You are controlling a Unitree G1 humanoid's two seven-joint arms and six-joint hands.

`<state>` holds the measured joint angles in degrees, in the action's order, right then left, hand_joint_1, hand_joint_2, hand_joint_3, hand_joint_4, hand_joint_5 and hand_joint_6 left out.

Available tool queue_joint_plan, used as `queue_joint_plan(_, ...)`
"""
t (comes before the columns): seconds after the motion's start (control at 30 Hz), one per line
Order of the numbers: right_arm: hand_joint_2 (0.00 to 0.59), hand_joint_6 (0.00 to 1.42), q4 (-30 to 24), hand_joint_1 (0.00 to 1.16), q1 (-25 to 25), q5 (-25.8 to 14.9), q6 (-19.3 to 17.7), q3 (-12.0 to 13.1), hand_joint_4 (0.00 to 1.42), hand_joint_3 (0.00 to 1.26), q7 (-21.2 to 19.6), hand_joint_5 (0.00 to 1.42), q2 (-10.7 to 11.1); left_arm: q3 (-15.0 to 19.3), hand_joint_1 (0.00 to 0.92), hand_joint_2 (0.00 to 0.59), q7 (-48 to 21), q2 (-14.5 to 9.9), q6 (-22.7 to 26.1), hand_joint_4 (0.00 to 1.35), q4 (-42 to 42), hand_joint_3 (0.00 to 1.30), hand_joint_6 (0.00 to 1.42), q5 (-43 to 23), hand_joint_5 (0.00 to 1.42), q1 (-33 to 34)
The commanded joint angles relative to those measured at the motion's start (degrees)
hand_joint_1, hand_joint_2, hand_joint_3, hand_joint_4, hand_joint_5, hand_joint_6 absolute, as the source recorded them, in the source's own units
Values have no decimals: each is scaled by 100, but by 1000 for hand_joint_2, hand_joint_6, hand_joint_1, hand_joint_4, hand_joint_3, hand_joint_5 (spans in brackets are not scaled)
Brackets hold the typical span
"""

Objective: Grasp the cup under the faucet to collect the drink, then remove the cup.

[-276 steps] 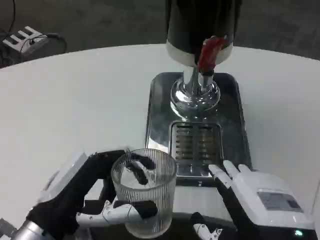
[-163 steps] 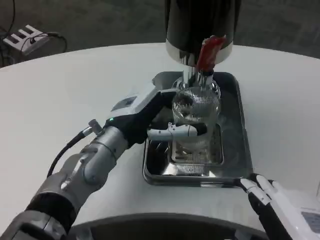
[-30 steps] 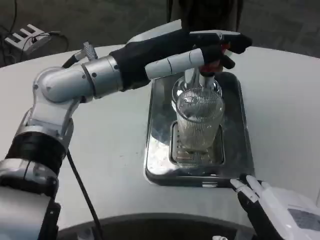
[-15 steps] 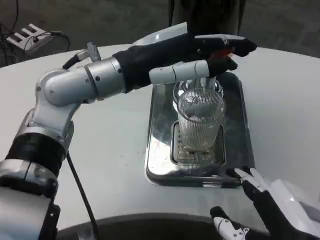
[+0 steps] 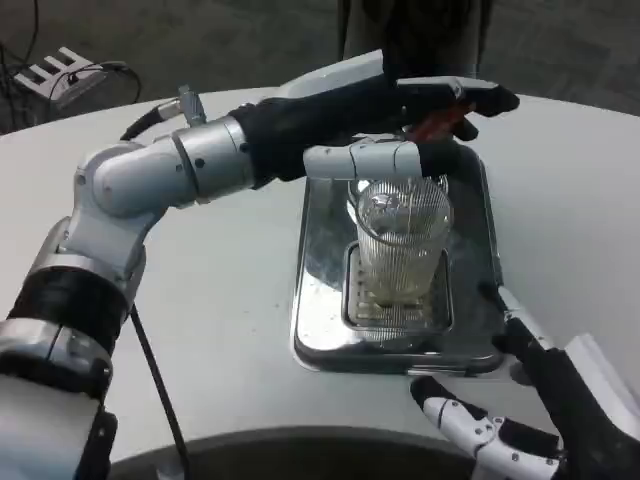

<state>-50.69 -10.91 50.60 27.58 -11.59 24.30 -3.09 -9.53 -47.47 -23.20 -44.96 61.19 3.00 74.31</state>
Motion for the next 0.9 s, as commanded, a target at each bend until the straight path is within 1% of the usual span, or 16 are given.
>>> queue_joint_plan(0.03,264,195,531,637,424,-540,-103,228,2,0,-431,122,-44,-193,0,1,-232,34,-105,91,63,169,207,250,195,-277)
queue_joint_plan(0.17,245,197,1016,668,741,-828,-262,311,0,0,-927,112,-9,-155,0,0,-265,12,-165,91,43,169,207,174,180,-316)
queue_joint_plan(0.2,244,197,1129,670,802,-831,-297,307,0,0,-1067,111,-6,-143,0,0,-270,5,-172,90,41,169,207,155,177,-326)
queue_joint_plan(0.23,232,194,1209,679,842,-838,-324,299,0,0,-1175,109,3,-131,0,0,-273,-1,-181,88,37,169,207,136,176,-336)
queue_joint_plan(0.4,218,165,1803,700,1141,-1180,-456,329,0,0,-1598,79,53,-82,0,0,-293,-25,-225,81,1,169,184,64,140,-373)
queue_joint_plan(0.43,206,160,1894,707,1196,-1225,-489,327,0,0,-1678,76,67,-77,0,0,-292,-30,-236,81,-8,169,181,57,138,-379)
queue_joint_plan(0.6,201,150,2407,712,1499,-1498,-726,389,0,0,-2188,74,91,-58,0,0,-317,-66,-271,81,-9,169,172,30,136,-373)
queue_joint_plan(0.73,200,147,2825,713,1850,-1695,-842,484,0,0,-2468,73,138,-33,0,0,-350,-80,-294,81,16,169,167,7,130,-362)
queue_joint_plan(0.77,200,146,2914,714,1924,-1722,-853,494,0,0,-2530,73,165,-27,0,0,-357,-79,-296,81,20,169,166,1,128,-361)
queue_joint_plan(0.9,197,171,3268,727,2209,-1817,-854,538,2,0,-2790,94,165,3,0,0,-367,-78,-291,81,45,177,147,-23,92,-345)
